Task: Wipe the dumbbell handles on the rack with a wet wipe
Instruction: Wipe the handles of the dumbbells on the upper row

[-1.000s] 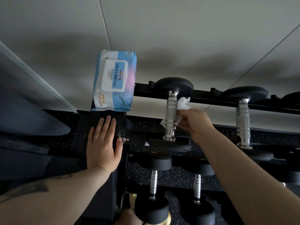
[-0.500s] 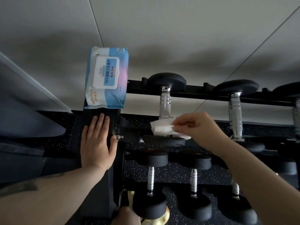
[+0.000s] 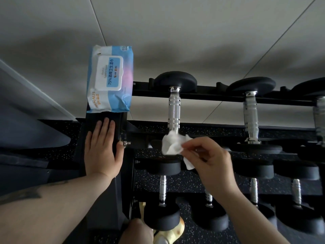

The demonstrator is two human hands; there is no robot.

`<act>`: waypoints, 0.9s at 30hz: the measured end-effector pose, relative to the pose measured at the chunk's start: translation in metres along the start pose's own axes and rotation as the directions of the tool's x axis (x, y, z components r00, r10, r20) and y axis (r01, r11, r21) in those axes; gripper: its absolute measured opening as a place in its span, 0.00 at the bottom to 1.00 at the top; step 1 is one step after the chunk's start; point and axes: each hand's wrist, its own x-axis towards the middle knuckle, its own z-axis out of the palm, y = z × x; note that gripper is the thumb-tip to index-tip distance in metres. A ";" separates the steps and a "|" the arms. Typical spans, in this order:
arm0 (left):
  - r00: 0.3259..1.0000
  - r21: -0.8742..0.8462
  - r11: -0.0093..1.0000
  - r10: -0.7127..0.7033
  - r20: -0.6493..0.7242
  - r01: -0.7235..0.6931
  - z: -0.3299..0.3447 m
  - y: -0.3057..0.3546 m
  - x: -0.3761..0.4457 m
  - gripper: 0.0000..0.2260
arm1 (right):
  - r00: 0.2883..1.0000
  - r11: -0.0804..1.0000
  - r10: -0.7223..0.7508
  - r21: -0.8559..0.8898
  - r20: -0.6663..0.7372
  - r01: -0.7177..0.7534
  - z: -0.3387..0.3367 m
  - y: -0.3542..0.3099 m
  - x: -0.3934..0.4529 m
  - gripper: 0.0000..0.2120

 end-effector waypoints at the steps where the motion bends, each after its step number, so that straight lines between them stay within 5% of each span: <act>1: 1.000 -0.002 1.000 0.002 0.000 -0.002 0.000 0.000 0.000 0.28 | 1.000 1.000 -0.012 -0.027 0.008 0.013 0.001 0.004 0.000 0.11; 5: 1.000 -0.006 1.000 0.001 -0.008 -0.001 0.000 0.000 -0.001 0.28 | 0.933 0.940 0.341 0.012 -0.115 -0.342 -0.013 0.037 -0.001 0.11; 7: 1.000 -0.011 1.000 0.001 -0.009 -0.001 0.000 0.000 -0.001 0.28 | 0.894 0.918 0.392 0.030 -0.217 -0.395 -0.021 0.038 0.007 0.10; 11: 1.000 -0.012 1.000 0.001 0.000 -0.001 0.000 0.000 0.000 0.28 | 0.978 0.985 0.169 0.049 -0.126 -0.164 -0.015 -0.006 0.058 0.08; 14: 1.000 -0.015 1.000 0.004 0.000 -0.004 0.001 -0.001 0.000 0.28 | 0.998 0.974 0.040 -0.224 0.040 -0.030 0.010 -0.022 0.100 0.07; 17: 1.000 -0.020 1.000 -0.001 -0.006 0.001 0.000 -0.001 0.000 0.28 | 0.996 0.952 0.047 -0.304 0.078 -0.021 0.022 -0.016 0.107 0.05; 21: 1.000 -0.017 1.000 0.002 -0.005 -0.002 0.000 -0.001 0.000 0.28 | 0.913 0.871 0.086 -0.475 0.398 0.125 0.014 -0.013 0.088 0.05; 25: 1.000 -0.017 1.000 0.002 0.002 -0.002 0.000 -0.001 0.000 0.28 | 0.973 0.878 0.012 -0.469 0.230 0.100 0.011 -0.016 0.093 0.05; 27: 1.000 -0.017 1.000 0.001 0.002 -0.001 0.000 -0.001 0.000 0.28 | 0.964 0.894 0.007 -0.434 0.265 0.112 0.013 -0.014 0.089 0.04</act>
